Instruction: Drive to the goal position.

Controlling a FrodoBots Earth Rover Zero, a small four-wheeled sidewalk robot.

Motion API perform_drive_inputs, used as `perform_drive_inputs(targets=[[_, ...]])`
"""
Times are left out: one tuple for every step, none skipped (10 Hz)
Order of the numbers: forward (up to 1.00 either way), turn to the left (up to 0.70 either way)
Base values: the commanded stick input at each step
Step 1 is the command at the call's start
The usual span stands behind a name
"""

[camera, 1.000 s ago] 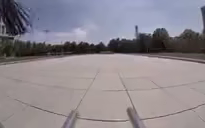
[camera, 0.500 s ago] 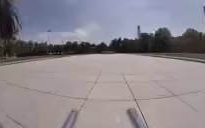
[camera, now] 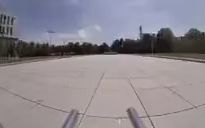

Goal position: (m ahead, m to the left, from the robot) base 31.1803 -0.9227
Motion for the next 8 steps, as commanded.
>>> perform_drive_inputs(targets=[[0.7, 0.0], [0.7, 0.0], [0.7, 0.0], [0.7, 0.0], [0.7, 0.0], [0.7, 0.0], [0.7, 0.0], [0.7, 0.0]])
